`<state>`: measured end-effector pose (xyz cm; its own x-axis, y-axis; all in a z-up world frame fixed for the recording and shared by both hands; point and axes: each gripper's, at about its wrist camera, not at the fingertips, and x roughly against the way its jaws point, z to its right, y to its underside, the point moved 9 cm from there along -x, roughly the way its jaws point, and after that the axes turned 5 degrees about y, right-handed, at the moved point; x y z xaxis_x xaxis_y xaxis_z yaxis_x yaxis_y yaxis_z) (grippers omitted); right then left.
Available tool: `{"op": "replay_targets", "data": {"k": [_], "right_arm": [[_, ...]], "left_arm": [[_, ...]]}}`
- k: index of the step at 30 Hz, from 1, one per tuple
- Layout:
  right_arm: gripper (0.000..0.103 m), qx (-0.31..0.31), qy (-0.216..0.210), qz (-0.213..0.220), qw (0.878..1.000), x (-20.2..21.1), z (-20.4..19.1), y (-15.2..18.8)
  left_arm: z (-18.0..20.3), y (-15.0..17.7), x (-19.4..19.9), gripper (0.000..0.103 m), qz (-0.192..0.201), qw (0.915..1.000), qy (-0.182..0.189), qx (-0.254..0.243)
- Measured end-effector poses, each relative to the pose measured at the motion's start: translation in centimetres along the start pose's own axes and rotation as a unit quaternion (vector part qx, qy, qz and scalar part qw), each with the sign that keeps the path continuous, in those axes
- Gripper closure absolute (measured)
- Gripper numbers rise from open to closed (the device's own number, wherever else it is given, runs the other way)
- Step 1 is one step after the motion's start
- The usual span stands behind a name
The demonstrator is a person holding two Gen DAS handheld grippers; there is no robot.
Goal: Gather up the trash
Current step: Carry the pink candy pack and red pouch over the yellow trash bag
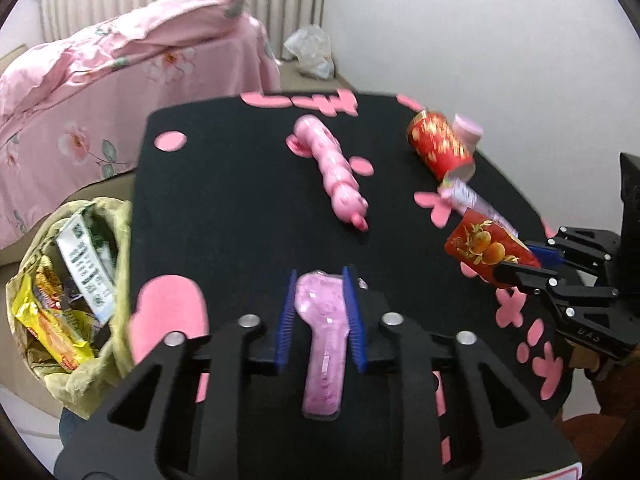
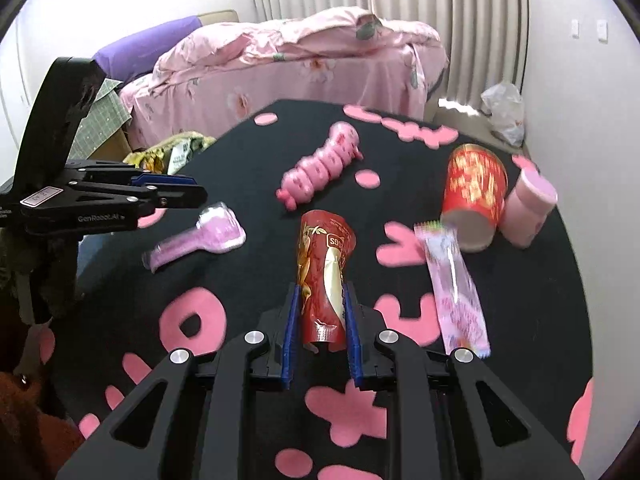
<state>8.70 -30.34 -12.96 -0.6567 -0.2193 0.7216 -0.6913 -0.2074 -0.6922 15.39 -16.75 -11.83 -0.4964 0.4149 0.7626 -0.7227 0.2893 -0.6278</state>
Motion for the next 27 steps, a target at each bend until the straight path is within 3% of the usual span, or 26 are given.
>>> {"op": "replay_targets", "data": {"k": [3,6,7,8,10,14,17,21,22,27], "right_arm": [[0.083,0.016,0.004,0.014,1.000,0.6,-0.9,-1.5],[0.083,0.026,0.004,0.022,0.999,1.0,-1.8,-2.5],[0.083,0.027,0.004,0.022,0.999,1.1,-2.0,-2.7],[0.083,0.029,0.005,0.023,0.999,1.1,-2.1,-2.7],[0.083,0.024,0.013,0.022,0.999,1.2,-1.8,-2.6],[0.083,-0.005,0.022,0.017,1.000,1.4,-0.1,-1.7],[0.083,-0.030,0.030,0.014,0.999,1.3,1.2,-1.0],[0.083,-0.049,0.028,0.013,0.998,1.3,2.3,-0.4],[0.083,-0.050,0.028,0.013,0.998,1.3,2.4,-0.2],[0.083,-0.053,0.020,0.022,0.998,1.4,2.2,-1.0]], "left_arm": [[-1.9,-0.4,2.3,0.086,0.033,0.9989,0.011,0.032],[-2.5,-0.1,3.2,0.086,0.035,0.9979,0.035,0.042],[-2.4,-0.1,3.2,0.079,0.035,0.9979,0.039,0.039],[-2.1,0.0,3.1,0.066,0.035,0.9980,0.043,0.031],[-1.3,0.2,2.7,0.057,0.032,0.9982,0.048,0.016],[1.0,0.6,0.4,0.055,0.007,0.9986,0.048,-0.022],[1.9,1.1,-2.1,0.055,-0.021,0.9984,0.020,-0.048],[1.5,1.7,-4.5,0.055,-0.048,0.9977,-0.016,-0.045],[1.3,1.7,-4.5,0.060,-0.049,0.9977,-0.019,-0.043],[-0.8,0.3,-1.2,0.060,0.006,0.9999,-0.015,-0.003]]}}
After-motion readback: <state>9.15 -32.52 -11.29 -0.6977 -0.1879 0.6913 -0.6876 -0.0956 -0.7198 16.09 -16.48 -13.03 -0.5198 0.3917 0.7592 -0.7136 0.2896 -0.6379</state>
